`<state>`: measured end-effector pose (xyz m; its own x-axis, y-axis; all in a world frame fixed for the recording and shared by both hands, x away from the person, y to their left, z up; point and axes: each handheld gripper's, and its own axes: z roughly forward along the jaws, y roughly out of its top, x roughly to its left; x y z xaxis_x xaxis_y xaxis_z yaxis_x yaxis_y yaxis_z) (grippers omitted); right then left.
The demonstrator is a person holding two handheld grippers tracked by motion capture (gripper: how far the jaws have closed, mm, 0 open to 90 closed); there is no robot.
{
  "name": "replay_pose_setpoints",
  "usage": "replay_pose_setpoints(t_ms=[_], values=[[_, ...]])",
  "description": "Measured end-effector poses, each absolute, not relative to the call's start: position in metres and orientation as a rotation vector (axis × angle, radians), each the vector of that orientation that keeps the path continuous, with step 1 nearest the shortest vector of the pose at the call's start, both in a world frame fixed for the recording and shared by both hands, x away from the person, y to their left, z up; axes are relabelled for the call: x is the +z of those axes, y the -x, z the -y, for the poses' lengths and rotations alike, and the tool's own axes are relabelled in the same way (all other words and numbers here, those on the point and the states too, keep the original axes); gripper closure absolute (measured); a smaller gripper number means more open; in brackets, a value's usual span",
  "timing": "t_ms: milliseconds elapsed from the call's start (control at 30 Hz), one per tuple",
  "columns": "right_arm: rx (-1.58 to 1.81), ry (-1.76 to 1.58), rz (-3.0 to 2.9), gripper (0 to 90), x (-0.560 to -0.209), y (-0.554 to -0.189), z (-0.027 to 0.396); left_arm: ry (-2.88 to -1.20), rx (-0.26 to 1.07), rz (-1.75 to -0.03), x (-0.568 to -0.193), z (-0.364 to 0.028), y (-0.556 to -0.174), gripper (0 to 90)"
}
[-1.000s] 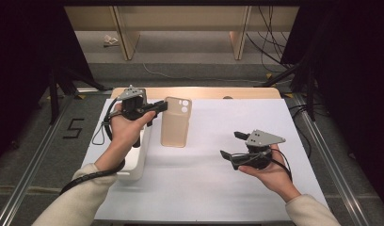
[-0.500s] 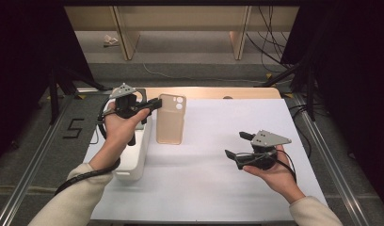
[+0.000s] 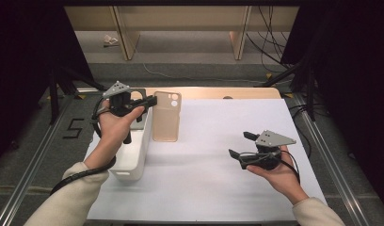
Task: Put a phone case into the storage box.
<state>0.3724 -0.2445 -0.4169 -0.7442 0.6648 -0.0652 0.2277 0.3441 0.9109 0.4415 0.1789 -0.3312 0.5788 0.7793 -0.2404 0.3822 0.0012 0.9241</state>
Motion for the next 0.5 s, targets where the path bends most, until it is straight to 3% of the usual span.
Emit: replay_pose_setpoints(t_ms=[500], values=[[1.372, -0.789, -2.188, 16.9, -0.4177, -0.3713, 0.246, -1.589, 0.424, -1.005, -0.3302, -0.1897, -0.4445, 83.5]])
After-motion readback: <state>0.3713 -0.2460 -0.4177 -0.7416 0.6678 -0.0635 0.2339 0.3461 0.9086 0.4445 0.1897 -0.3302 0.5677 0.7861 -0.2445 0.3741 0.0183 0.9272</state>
